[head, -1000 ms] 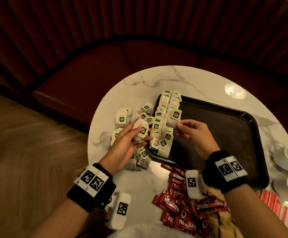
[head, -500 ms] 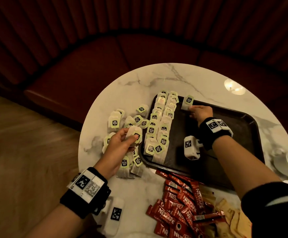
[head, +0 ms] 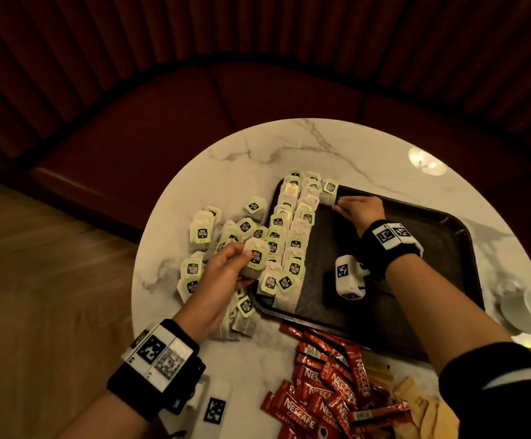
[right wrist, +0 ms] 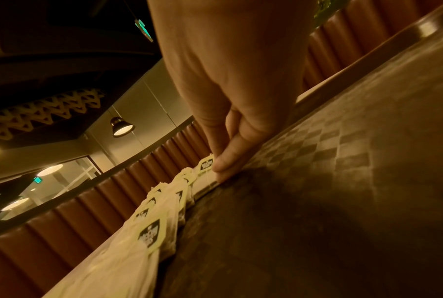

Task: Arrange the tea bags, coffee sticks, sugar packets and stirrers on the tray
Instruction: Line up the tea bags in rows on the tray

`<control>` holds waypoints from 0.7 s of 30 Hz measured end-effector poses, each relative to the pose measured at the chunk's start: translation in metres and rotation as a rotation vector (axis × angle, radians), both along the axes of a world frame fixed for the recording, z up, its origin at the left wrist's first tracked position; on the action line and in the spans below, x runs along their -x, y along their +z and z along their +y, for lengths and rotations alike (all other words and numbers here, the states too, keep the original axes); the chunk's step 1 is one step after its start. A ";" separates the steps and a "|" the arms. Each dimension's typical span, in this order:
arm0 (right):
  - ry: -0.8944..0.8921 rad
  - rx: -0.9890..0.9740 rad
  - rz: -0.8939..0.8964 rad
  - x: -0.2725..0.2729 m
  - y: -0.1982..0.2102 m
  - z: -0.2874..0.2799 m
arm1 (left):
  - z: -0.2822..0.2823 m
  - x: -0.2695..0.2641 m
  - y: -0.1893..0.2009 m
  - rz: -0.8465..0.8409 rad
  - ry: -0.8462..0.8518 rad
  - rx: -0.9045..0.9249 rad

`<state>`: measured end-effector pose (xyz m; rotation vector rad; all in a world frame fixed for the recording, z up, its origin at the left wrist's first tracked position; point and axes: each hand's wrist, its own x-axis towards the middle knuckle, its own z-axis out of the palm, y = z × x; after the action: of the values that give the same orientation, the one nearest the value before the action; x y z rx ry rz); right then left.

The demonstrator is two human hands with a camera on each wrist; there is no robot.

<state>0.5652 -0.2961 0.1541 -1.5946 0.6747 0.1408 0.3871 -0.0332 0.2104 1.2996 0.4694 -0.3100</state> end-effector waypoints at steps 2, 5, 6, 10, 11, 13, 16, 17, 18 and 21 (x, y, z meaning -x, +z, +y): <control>-0.012 -0.059 -0.031 0.012 0.011 0.001 | -0.001 -0.001 0.001 0.003 0.007 0.015; 0.023 -0.091 -0.125 0.036 0.034 0.013 | -0.004 -0.002 0.008 -0.024 -0.006 0.032; 0.065 -0.101 -0.158 0.047 0.043 0.020 | -0.005 -0.002 0.011 -0.036 -0.012 0.032; 0.414 -0.112 -0.203 0.099 0.079 0.049 | -0.010 -0.001 0.019 -0.077 -0.011 0.026; 0.514 -0.097 -0.192 0.111 0.087 0.055 | -0.011 -0.001 0.021 -0.097 -0.016 0.021; 0.640 -0.114 -0.175 0.131 0.097 0.065 | -0.013 0.001 0.027 -0.150 -0.043 0.010; 0.628 -0.248 -0.197 0.153 0.104 0.076 | -0.016 0.005 0.035 -0.209 -0.070 0.003; 0.601 -0.275 -0.215 0.157 0.103 0.078 | -0.016 0.006 0.037 -0.221 -0.071 0.002; 0.579 -0.288 -0.232 0.160 0.103 0.079 | -0.016 0.007 0.038 -0.231 -0.071 0.002; 0.564 -0.270 -0.271 0.166 0.103 0.079 | -0.017 0.009 0.040 -0.244 -0.060 0.010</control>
<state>0.3989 -0.2167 0.2567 -1.4684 -0.0180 0.4040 0.3777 -0.0499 0.2508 1.3232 0.2220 -0.1997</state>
